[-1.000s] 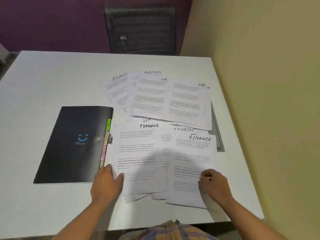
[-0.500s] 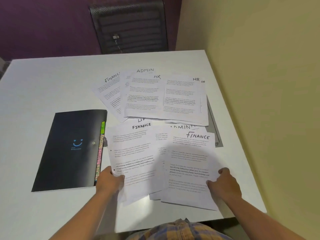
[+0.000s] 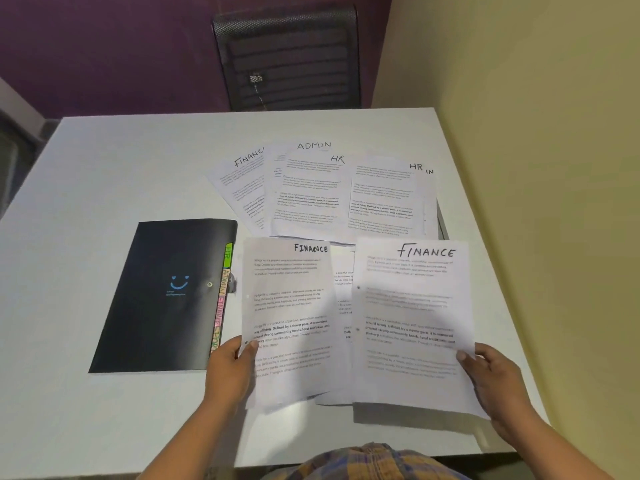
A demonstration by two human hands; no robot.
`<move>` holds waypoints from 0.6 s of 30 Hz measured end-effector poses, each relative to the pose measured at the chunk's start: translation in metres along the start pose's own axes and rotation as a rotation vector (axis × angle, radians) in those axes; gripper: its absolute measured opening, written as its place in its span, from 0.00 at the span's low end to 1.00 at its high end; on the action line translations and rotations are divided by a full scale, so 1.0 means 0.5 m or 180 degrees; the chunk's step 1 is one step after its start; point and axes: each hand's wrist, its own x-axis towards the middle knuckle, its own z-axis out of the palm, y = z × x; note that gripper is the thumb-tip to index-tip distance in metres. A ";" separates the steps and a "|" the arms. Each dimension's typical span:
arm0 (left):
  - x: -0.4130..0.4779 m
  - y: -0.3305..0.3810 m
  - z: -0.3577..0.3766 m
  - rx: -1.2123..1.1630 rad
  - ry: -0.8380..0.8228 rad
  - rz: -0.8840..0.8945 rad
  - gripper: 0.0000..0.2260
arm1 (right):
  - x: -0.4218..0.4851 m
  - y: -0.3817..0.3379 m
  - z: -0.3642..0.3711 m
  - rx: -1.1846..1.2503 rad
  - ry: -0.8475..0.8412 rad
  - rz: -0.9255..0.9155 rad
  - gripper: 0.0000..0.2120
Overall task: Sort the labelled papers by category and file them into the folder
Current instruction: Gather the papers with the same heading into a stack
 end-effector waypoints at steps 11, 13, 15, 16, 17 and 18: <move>-0.054 0.082 0.043 -0.1337 -0.0858 -0.0234 0.07 | -0.039 -0.086 0.130 0.0315 -0.1157 -0.0175 0.10; -0.063 0.090 0.051 -0.1376 -0.1015 -0.0235 0.07 | -0.044 -0.097 0.153 0.0289 -0.1322 -0.0231 0.12; -0.066 0.093 0.057 -0.1321 -0.1093 -0.0237 0.08 | -0.049 -0.105 0.169 0.0338 -0.1391 -0.0254 0.10; -0.066 0.094 0.059 -0.1305 -0.1099 -0.0267 0.08 | -0.052 -0.110 0.175 0.0449 -0.1368 -0.0201 0.10; -0.066 0.097 0.060 -0.1279 -0.1081 -0.0321 0.10 | -0.054 -0.113 0.178 0.0551 -0.1341 -0.0147 0.10; -0.065 0.100 0.059 -0.1251 -0.1060 -0.0379 0.13 | -0.055 -0.116 0.179 0.0625 -0.1325 -0.0120 0.10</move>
